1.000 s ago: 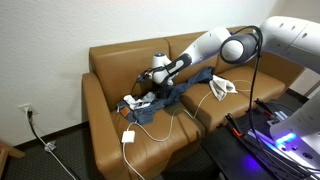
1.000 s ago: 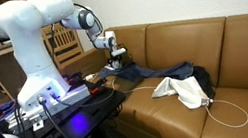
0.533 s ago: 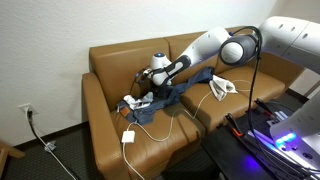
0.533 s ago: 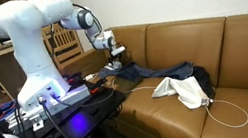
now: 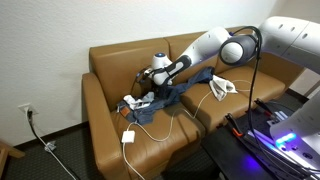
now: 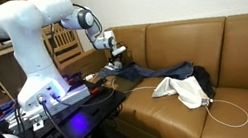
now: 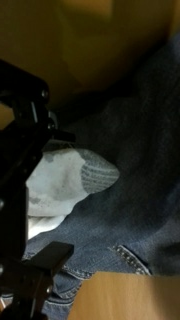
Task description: Take the white socks from the seat of the chair and place them on the back of the chair
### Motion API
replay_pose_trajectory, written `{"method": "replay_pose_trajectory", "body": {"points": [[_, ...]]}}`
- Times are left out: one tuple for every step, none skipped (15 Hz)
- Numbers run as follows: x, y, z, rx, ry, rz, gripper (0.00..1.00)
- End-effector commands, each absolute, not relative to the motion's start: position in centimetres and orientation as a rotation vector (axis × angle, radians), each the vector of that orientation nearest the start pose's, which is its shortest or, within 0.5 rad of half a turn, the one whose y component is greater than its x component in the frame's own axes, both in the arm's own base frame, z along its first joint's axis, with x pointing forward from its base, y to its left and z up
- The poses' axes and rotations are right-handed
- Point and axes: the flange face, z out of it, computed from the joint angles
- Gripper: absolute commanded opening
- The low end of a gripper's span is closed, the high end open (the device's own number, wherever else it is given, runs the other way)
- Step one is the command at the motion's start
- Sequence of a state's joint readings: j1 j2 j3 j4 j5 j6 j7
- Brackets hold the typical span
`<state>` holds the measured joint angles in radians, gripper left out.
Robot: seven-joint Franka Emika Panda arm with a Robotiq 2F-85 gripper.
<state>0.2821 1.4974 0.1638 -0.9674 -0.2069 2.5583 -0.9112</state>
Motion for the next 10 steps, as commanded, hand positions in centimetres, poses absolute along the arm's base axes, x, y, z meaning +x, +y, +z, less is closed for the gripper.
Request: {"method": "replay_pose_trajectory", "body": {"points": [[66.83, 26.98, -7.26, -2.340, -2.054, -0.269, 1.00], [66.71, 26.90, -7.40, -2.327, -2.056, -0.261, 1.00], [66.47, 26.89, -7.60, -2.305, -2.043, -0.256, 0.99], [66.34, 26.88, -7.66, -2.284, -2.037, -0.262, 0.74], [66.24, 26.80, -7.76, -2.276, -2.027, -0.247, 0.74], [66.18, 26.74, -7.81, -2.268, -2.016, -0.246, 0.72], [66.20, 26.61, -7.79, -2.259, -2.010, -0.250, 0.64], [66.26, 26.52, -7.73, -2.250, -2.001, -0.259, 0.57], [66.35, 26.42, -7.63, -2.246, -1.988, -0.270, 0.50], [66.48, 26.19, -7.74, -2.244, -1.978, -0.279, 0.44]]}}
